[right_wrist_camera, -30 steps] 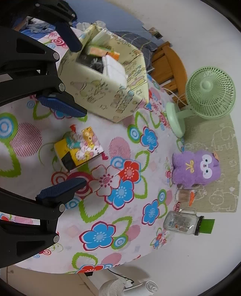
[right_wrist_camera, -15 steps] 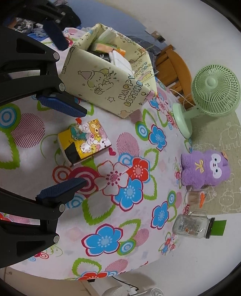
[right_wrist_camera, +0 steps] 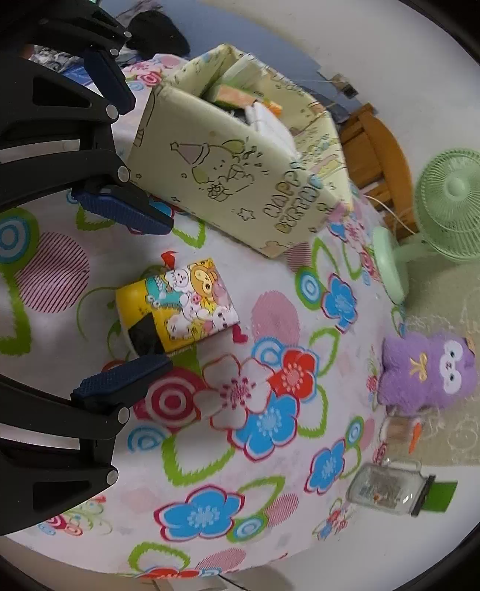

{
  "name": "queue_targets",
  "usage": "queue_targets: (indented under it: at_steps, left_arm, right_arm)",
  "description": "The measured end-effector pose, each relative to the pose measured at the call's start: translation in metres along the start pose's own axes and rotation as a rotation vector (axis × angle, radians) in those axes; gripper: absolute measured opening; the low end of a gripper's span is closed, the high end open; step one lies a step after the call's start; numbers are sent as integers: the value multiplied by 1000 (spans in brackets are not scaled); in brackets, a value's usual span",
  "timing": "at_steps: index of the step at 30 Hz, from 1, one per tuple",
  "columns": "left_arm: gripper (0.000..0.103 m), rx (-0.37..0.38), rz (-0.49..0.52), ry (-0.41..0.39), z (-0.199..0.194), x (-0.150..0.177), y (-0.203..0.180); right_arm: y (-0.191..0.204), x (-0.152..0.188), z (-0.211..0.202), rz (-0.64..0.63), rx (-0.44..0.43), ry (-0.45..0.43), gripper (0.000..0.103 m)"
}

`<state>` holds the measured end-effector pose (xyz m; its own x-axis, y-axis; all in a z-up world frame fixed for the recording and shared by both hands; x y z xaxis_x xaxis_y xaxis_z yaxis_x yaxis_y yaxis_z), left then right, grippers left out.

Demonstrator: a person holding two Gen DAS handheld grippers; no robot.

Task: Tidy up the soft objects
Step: 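Grasp the yellow cartoon-print packet with the right tool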

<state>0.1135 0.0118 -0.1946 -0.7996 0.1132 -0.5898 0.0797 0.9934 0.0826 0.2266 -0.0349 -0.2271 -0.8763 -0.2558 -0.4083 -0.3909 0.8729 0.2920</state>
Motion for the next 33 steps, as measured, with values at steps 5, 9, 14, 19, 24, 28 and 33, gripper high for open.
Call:
queue_targets:
  at_steps: [5,9,14,19,24,28,33]
  left_arm:
    - [86,-6,-15,25,9,4,7]
    - [85,-4,-20,36,13,7,9]
    - [85,-10,-16,52,18,10,12]
    - [85,-2,-30,43,16,8,15]
    - [86,7,-40,18,8,3,20]
    - [86,8,-41,-5,-1,1,19]
    - [86,5,-45,-37,-15,-4,21]
  right_arm:
    - [-5,-2,15,-10,45,5,70]
    - [-8,-2,23,-34,100,25,70]
    - [-10,0,32,-63,135,24,60]
    - [-15,-2,29,-30,125,18,56]
    - [-12,-6,12,-26,131,-25,55]
    - [-4,-9,-6,-43,137,-65,55]
    - [7,-13,-35,-54,132,-123,56]
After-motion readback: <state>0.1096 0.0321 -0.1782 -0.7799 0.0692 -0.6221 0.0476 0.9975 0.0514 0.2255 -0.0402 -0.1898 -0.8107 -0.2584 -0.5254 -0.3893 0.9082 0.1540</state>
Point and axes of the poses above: each gripper's, at about its wrist camera, not at the fingertips, and z roughly the way its jaws point, y to its left, x to its underside, the point moved 8 cm from there along z, roughly the way its jaws point, and after that the axes turned 12 degrees about z, right-handed, at the moved point
